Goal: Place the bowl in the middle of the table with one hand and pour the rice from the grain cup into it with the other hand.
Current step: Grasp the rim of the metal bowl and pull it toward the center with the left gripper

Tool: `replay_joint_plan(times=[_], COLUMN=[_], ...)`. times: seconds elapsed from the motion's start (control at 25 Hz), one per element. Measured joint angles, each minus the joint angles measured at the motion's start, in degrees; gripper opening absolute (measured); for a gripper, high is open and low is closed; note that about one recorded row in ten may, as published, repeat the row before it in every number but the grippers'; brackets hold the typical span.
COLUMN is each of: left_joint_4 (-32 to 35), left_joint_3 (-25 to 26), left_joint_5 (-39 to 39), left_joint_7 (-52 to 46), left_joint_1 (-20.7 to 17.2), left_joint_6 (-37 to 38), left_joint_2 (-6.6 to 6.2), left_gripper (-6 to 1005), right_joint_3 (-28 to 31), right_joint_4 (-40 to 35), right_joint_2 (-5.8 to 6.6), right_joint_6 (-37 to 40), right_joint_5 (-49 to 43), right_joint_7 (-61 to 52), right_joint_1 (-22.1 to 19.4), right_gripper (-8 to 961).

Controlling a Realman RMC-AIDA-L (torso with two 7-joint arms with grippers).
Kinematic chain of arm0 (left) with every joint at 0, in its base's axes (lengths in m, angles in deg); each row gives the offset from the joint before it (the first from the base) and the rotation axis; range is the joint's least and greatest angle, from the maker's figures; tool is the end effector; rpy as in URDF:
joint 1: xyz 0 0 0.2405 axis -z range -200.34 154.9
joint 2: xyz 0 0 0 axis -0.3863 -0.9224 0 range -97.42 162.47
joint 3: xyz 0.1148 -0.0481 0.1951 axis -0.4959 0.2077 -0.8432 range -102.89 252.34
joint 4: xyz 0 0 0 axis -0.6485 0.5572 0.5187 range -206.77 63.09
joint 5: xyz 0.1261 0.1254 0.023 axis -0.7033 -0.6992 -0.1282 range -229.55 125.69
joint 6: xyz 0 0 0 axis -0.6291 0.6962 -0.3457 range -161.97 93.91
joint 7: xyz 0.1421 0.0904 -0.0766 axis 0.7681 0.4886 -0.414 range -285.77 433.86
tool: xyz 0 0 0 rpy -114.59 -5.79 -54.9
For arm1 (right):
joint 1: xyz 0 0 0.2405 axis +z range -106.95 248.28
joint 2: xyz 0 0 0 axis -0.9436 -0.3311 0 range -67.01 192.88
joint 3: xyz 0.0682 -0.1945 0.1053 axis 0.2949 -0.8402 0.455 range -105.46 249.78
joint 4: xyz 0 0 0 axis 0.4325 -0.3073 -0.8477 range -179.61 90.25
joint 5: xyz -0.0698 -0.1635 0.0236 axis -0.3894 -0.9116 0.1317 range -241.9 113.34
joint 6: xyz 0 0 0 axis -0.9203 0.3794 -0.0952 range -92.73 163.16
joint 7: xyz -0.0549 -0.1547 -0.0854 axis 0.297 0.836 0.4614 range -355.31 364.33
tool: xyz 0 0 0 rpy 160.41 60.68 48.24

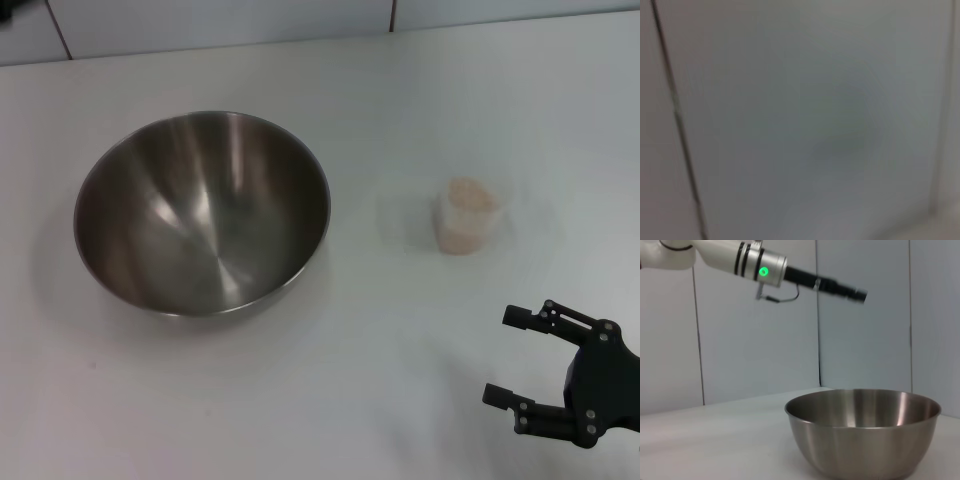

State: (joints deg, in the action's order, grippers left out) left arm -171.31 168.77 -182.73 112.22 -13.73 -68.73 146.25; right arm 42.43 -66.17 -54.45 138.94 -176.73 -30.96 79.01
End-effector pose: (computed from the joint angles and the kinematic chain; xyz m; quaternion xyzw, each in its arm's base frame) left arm -0.1456 0.3703 0.0911 -0.8220 -0.1988 -0.1697 0.5059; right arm 0.2731 0.1787 -0.0197 -0.9117 0.1158 0.3200 0.2301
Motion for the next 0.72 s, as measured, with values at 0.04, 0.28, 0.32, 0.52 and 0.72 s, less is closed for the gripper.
replay_joint_plan(times=[0.04,0.28,0.32,0.52,0.72], left_joint_4=[0.0,4.5,4.6,7.9,13.5], left_joint_3=[0.0,18.5,18.2,16.1,15.4], left_joint_5=[0.0,5.0,4.1,1.8,-1.2], left_joint_7=[0.0,7.7,7.4,6.6,6.0], left_joint_1=[0.0,5.5,5.6,6.8,9.7], left_joint_6=[0.0,-36.4,-37.3,-39.2,-37.9], left_joint_2=[0.0,5.09,5.38,5.48,5.14], left_gripper=[659,659,657,659,667], right_joint_3=[0.0,0.4,0.4,0.2,0.0], right_joint_4=[0.0,-0.3,-0.4,-0.5,-0.5], right_joint_2=[0.0,-0.04,-0.04,-0.04,-0.03], right_joint_6=[0.0,0.0,0.0,0.2,0.2], right_joint_5=[0.0,-0.6,-0.6,-0.6,-0.7], right_joint_7=[0.0,0.0,0.0,0.0,0.0], right_joint_1=[0.0,-0.6,-0.6,-0.2,-0.1], right_gripper=[824,825,825,825,825])
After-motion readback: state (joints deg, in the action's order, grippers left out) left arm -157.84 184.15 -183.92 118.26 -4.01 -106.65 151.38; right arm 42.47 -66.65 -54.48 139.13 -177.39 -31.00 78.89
